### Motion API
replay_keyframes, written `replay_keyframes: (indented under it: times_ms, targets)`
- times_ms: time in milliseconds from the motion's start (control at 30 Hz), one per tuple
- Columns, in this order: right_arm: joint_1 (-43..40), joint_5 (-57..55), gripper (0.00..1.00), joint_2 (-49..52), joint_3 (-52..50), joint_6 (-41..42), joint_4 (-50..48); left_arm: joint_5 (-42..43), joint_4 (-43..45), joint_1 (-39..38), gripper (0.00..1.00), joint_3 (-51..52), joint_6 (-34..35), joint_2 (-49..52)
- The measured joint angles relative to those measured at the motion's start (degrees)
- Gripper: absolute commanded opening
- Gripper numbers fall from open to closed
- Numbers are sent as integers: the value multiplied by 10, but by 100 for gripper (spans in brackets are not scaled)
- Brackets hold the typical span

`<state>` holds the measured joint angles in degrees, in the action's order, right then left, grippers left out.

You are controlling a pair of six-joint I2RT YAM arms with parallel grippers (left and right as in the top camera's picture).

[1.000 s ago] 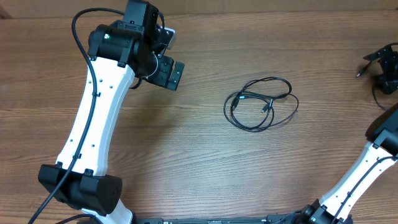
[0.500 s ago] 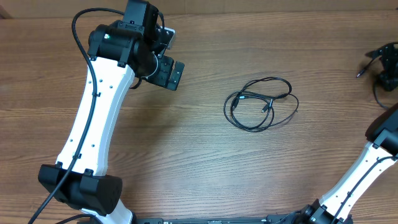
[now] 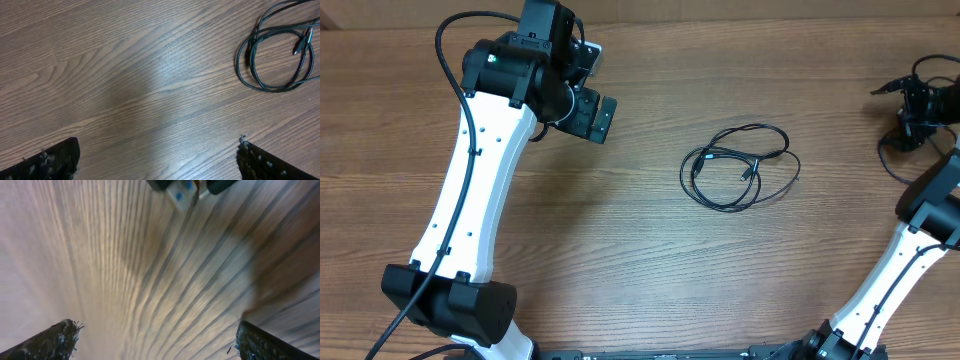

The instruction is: Untangle cables

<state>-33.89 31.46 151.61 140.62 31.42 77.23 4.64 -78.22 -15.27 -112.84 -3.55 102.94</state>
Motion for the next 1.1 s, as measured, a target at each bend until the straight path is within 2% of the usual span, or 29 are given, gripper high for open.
replay_keyframes:
  times_ms: [133,267,333,533,633,800,1100]
  targets:
    - [-14,23,95,0,22,10,4,0,0,0,100,0,0,0]
    - [-30,25,97,-5,86,24,24,0,0,0,100,0,0,0]
    - [-36,13,100,-16,109,30,30,0,2,0,100,0,0,0]
    - [-33,-81,100,-76,136,61,68,0,10,0,100,0,0,0]
    - [-28,-98,100,-80,118,99,92,0,11,0,100,0,0,3]
    - [-23,-47,100,-55,50,184,138,0,11,0,100,0,0,15]
    - [-24,13,100,-46,43,343,188,5,-6,0,100,0,0,47]
